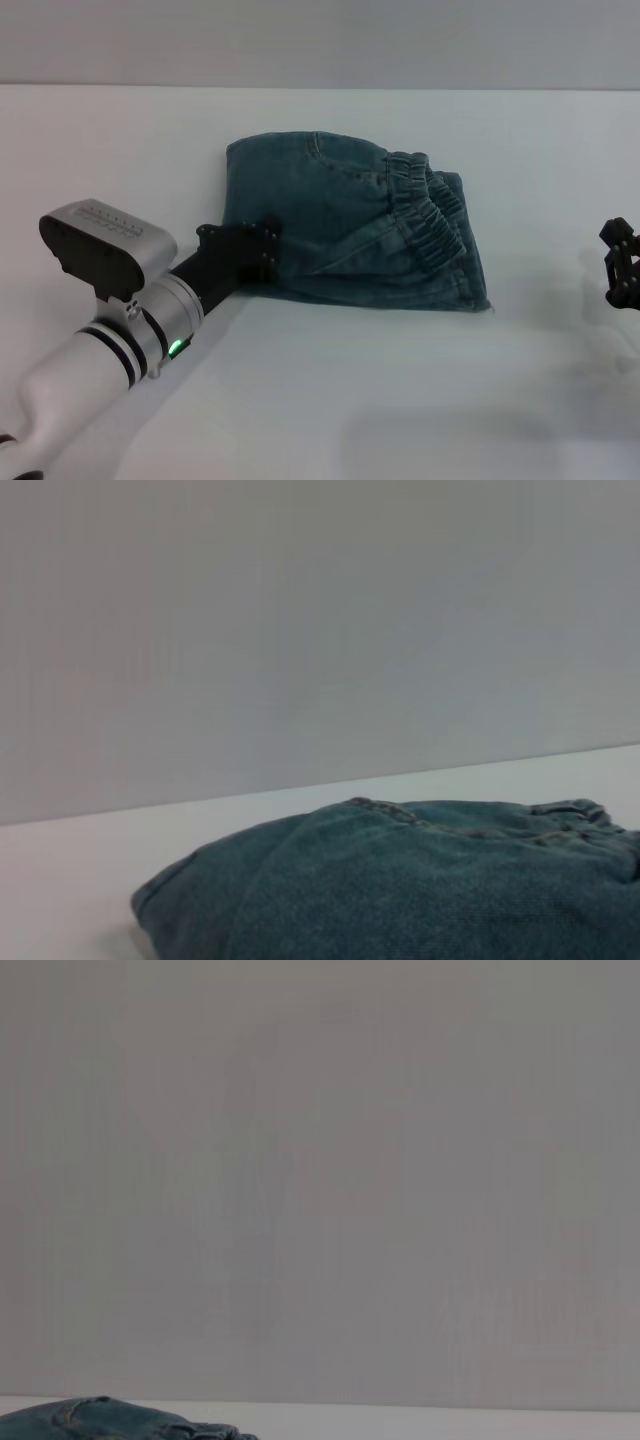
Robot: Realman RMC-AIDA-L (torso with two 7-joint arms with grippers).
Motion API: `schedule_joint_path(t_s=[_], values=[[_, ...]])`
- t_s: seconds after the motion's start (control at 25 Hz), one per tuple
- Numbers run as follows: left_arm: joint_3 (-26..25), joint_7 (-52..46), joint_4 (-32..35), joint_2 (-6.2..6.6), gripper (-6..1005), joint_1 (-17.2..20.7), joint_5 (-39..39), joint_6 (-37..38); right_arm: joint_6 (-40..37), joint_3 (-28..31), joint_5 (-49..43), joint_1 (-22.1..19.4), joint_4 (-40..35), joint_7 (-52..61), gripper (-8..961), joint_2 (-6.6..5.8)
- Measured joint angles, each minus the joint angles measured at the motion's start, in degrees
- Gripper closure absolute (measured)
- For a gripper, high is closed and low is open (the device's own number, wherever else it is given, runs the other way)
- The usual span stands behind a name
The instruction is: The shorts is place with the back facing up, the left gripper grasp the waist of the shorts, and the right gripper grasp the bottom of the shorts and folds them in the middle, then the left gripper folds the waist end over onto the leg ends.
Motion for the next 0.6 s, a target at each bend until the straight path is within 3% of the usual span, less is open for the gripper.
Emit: schedule_joint_path(t_s=[0.2,0.28,0.44,0.48,0.52,0.6], values=[[-0.66,-0.24,1.14,-0.04,971,-1.05,0.00,-0.04,0.00,0.00,0.00,0.01,0.01,0.00,935,0.00],[-1.54,1.73,-0.25,0.00,970,0.88,0.03,4.43,0.01,0.01,0.00,-0.05,0.03,-0.05,935,0.00],[-1.54,1.73,-0.25,0.00,969,0.88,0.03,4.43,1.29,0.59,1.24,-0.44,-0.12,-0.99,934,0.00],[-2.60,5.27,-1.97,-0.01,968,3.52,0.04,9.40,1.77,0.58,1.98,-0.44,-0.15,-1.52,934,0.00],[-7.19,22.01,-6.36,-0.53,968,11.70,-0.37,20.26,1.77,0.58,1.98,-0.44,-0.15,-1.52,933,0.00],[-8.16,24.19,-7.18,-0.48,967,13.34,-0.86,22.05,3.04,0.53,3.71,-0.53,-0.30,-3.73,933,0.00]])
